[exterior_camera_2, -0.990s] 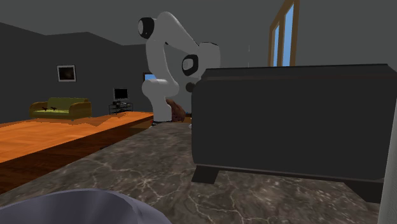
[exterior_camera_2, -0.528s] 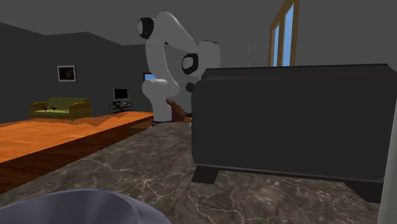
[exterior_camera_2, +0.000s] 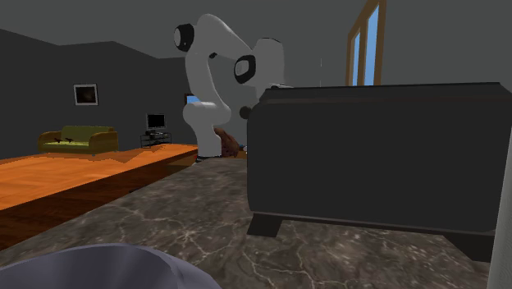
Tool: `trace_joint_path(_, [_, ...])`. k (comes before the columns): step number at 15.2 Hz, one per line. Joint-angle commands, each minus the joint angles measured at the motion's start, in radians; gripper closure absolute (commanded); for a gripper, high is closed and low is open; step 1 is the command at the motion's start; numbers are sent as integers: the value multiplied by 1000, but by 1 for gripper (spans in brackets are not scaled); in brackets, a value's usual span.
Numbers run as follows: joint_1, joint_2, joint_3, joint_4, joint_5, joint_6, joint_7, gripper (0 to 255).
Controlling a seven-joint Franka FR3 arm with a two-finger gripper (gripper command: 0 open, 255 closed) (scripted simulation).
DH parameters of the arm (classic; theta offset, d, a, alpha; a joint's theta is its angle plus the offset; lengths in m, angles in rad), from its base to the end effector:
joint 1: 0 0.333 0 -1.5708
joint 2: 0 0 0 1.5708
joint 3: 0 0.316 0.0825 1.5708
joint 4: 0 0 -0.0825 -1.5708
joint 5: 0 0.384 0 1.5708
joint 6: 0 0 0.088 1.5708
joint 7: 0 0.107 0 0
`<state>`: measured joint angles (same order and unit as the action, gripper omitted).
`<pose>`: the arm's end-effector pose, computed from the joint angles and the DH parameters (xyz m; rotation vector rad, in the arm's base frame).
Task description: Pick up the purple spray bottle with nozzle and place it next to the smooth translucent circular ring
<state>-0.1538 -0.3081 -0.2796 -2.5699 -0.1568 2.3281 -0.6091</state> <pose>0.3871 -0.1798 0.3720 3.0507 0.4461 0.0543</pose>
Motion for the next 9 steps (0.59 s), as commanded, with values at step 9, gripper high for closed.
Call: trace_joint_path(9, [0,-76,17,81,0,-157,3,255])
